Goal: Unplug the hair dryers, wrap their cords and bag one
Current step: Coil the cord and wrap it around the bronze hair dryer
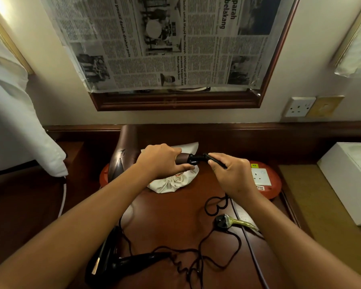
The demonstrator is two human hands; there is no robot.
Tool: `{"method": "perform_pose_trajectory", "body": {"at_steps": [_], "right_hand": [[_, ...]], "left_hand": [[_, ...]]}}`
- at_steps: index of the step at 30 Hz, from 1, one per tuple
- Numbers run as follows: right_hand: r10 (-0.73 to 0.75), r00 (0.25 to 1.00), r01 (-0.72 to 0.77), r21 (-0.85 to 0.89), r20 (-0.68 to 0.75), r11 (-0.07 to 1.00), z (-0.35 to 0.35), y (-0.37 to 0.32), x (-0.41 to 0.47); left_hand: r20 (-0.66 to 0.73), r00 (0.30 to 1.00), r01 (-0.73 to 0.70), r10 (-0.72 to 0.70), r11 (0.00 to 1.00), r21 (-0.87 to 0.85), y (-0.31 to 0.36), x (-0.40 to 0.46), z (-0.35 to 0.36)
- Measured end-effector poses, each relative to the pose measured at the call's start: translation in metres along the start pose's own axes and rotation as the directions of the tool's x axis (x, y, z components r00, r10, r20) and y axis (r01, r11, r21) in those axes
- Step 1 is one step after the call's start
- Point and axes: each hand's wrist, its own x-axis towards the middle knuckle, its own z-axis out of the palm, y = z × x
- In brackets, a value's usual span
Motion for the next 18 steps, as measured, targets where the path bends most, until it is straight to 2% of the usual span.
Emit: {"method": "perform_pose_trajectory", "body": {"at_steps": [6,9,13,18], "right_hand": [[0.073,0.994,-0.071,0.024,-0.082,0.997,0.011,-0.007,-0.021],[0.169,0.985,-0.166,0.077,-0.027,0.983,0.018,-0.008,-0.032],[0.288,0.956,-0.292,0.239,0.054,0.926,0.022,-0.007,-0.039],[0.373,0.921,-0.390,0.264,0.115,0.882,0.022,-0.010,-0.043]], "left_hand": [[0.008,1.000,0.007,-0.006,1.000,-0.023,-0.001,-0.001,-0.002],[0.013,1.000,0.016,-0.016,0.999,-0.030,-0.002,-0.001,-0.002],[0.003,1.000,0.026,-0.025,0.999,-0.042,-0.002,-0.002,0.000],[-0.033,0.999,0.027,-0.029,0.997,-0.070,-0.002,-0.002,0.000]]}}
